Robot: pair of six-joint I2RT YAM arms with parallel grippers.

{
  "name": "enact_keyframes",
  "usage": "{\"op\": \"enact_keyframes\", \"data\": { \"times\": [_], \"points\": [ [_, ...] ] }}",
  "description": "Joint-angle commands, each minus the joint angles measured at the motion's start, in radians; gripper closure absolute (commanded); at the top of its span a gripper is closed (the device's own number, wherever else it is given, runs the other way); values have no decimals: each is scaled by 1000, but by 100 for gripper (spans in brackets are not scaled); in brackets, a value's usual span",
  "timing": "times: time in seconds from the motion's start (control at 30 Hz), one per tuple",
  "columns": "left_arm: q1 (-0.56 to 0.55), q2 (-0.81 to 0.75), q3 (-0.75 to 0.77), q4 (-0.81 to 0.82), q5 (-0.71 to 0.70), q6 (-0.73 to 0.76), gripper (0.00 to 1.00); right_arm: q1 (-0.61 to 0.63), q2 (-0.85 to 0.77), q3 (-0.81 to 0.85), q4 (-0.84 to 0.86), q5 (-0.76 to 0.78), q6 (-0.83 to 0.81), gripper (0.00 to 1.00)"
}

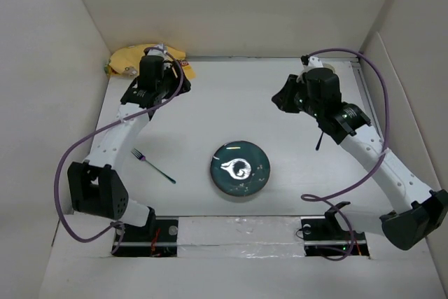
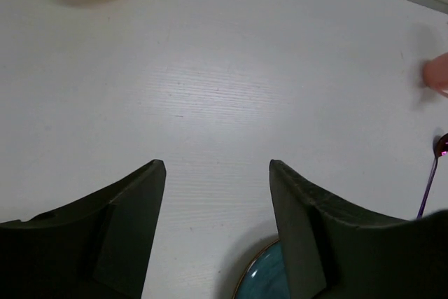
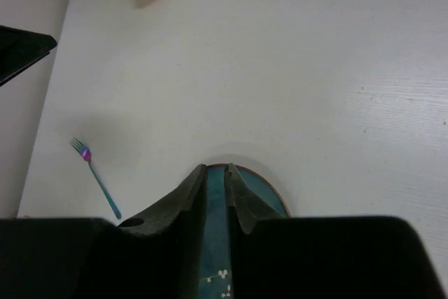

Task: Set the dinner table for one person

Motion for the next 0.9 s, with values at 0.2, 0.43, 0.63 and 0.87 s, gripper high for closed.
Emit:
{"op": "enact_keyframes", "data": {
  "times": [0.2, 0.43, 0.63, 0.87],
  "points": [
    [11, 309, 421, -94, -285, 39, 98, -9, 18, 56, 107, -54, -24, 100],
    [120, 709, 841, -197, -295, 18, 68, -19, 48, 69, 113, -46, -28, 100],
    [152, 901, 1000, -223, -279, 26, 35, -19, 87, 94, 78, -38, -37, 90],
    [152, 922, 861, -65, -267, 10, 25, 10, 137, 117, 49, -72, -34, 49]
  ]
}}
